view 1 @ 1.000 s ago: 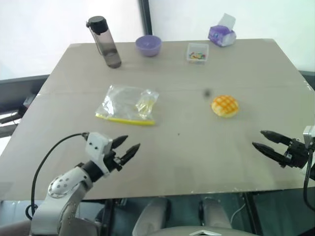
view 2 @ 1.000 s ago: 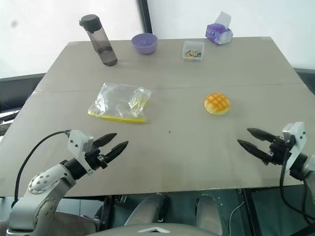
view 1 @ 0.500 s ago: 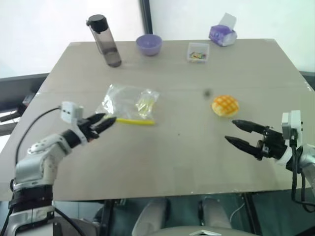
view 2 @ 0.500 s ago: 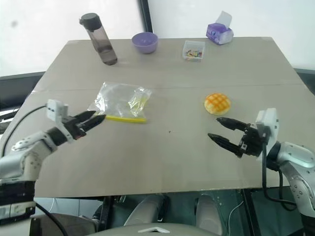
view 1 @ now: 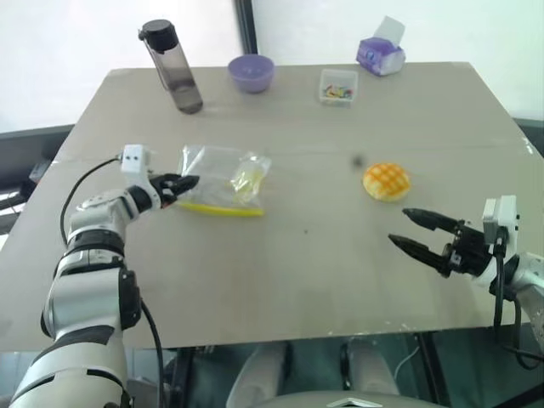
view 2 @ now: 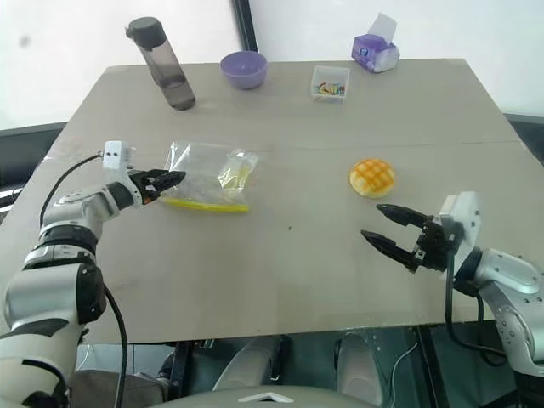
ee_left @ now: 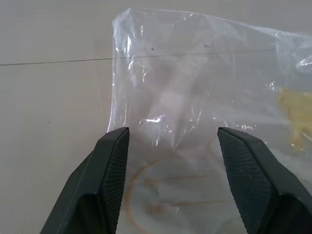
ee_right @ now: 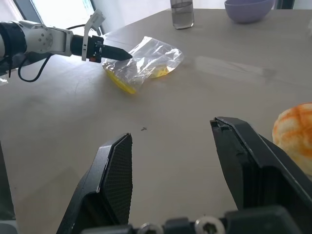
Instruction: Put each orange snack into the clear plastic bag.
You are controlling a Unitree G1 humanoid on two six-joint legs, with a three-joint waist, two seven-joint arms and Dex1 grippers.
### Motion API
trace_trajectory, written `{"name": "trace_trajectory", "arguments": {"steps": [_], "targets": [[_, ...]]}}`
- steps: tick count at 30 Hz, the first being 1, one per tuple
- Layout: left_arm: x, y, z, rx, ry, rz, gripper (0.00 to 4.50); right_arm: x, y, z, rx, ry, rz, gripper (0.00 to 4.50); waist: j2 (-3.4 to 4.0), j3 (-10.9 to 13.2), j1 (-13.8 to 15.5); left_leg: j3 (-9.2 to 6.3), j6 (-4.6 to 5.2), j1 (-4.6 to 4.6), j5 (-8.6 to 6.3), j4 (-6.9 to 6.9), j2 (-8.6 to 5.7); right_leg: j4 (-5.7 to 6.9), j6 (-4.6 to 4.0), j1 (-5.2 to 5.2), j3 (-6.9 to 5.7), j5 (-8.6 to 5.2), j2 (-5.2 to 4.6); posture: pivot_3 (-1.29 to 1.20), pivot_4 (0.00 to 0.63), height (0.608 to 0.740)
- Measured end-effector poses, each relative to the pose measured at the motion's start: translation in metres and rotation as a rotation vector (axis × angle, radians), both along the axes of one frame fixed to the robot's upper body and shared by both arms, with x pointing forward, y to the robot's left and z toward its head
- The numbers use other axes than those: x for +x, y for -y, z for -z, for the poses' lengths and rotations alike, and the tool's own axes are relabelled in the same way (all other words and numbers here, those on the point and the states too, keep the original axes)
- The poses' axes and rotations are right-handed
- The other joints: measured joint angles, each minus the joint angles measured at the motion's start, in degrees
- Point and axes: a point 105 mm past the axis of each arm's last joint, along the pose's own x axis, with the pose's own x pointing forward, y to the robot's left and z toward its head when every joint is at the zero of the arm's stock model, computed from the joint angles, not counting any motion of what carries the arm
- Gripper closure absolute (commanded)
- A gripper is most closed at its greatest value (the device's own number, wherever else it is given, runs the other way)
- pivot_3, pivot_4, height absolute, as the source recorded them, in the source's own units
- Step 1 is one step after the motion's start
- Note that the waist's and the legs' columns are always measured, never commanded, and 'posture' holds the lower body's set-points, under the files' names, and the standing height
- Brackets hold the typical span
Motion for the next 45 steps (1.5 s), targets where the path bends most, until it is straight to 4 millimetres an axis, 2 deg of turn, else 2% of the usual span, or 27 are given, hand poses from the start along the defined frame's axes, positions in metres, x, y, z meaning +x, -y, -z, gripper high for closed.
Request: {"name": "trace_trajectory", "arguments": {"steps": [6,10,13,18,25,29,32,35,37,41,45], "targets": [[0.008,0.001,0.002,0.032,-0.025,-0.066,1.48,-0.002,0.002,0.004,-0.002,0.006,0.023,1.64,0.03,0.0,-0.1,0.04,0.0,0.13,0.0,0.28,0.0,0.43,0.01,0.03,0.06,0.0,0.04,0.0,0.15,0.74],[0.002,0.011,0.007,-0.034,-0.103,0.013,1.48,-0.003,0.003,0.007,-0.001,0.005,0.033,1.64,0.26,-0.2,-0.2,0.1,0.16,0.17,-0.09,0.55,-0.03,0.66,0.03,0.1,0.1,-0.02,0.07,0.0,0.15,0.74],[-0.014,0.035,0.016,-0.134,-0.19,0.224,1.48,-0.003,0.004,0.007,-0.005,0.012,0.036,1.64,0.78,-0.5,0.0,0.12,0.17,0.28,-0.1,0.65,-0.07,0.66,0.05,0.24,0.1,-0.03,0.05,0.0,0.15,0.74],[-0.046,0.072,0.028,-0.277,-0.287,0.475,1.48,-0.002,0.006,0.009,-0.009,0.007,0.046,1.64,1.16,-0.8,0.1,0.06,0.3,0.69,-0.18,0.61,-0.04,0.62,0.05,0.67,0.1,-0.05,0.05,0.0,0.15,0.74],[-0.074,0.104,0.033,-0.409,-0.32,0.552,1.48,0.003,0.007,0.007,-0.011,0.02,0.044,1.64,1.2,-0.8,0.0,-0.03,0.35,1.01,-0.21,0.5,0.01,0.4,0.07,1.05,0.08,-0.06,0.04,0.0,0.15,0.74],[-0.084,0.114,0.024,-0.599,-0.29,0.542,1.48,0.005,0.008,0.008,-0.017,0.025,0.043,1.64,1.01,-0.7,0.1,-0.14,0.33,0.86,-0.21,0.48,0.03,0.4,0.06,0.91,0.02,-0.06,0.05,0.0,0.15,0.74],[-0.089,0.114,-0.001,-0.695,-0.227,0.564,1.48,0.005,0.007,0.009,-0.018,0.022,0.038,1.64,0.56,-0.4,0.0,-0.22,0.31,0.75,-0.2,0.49,0.07,0.38,0.04,0.79,-0.03,-0.05,0.08,0.0,0.15,0.74],[-0.101,0.111,-0.033,-0.78,-0.128,0.622,1.48,0.005,0.007,0.009,-0.019,0.023,0.036,1.64,0.57,-0.4,-0.2,-0.14,0.29,0.74,-0.2,0.4,0.06,0.23,0.04,0.78,0.03,-0.05,0.03,0.0,0.15,0.74],[-0.109,0.105,-0.045,-0.837,-0.085,0.63,1.48,0.005,0.007,0.009,-0.02,0.022,0.037,1.64,0.57,-0.4,-0.1,-0.16,0.28,0.76,-0.19,0.27,0.07,0.15,0.04,0.77,0.02,-0.05,0.04,0.0,0.15,0.74],[-0.111,0.088,-0.057,-0.886,0.001,0.564,1.48,0.005,0.007,0.01,-0.019,0.022,0.038,1.64,0.56,-0.4,0.1,-0.18,0.06,0.76,-0.06,0.15,0.08,0.03,0.02,0.77,-0.01,-0.04,0.04,0.0,0.15,0.74],[-0.09,0.067,-0.048,-0.773,0.065,0.352,1.48,0.005,0.005,0.011,-0.011,0.017,0.034,1.64,0.54,-0.4,0.3,-0.16,0.04,0.78,-0.05,0.09,0.06,-0.08,0.02,0.82,-0.01,-0.03,0.02,0.0,0.15,0.74]]}}
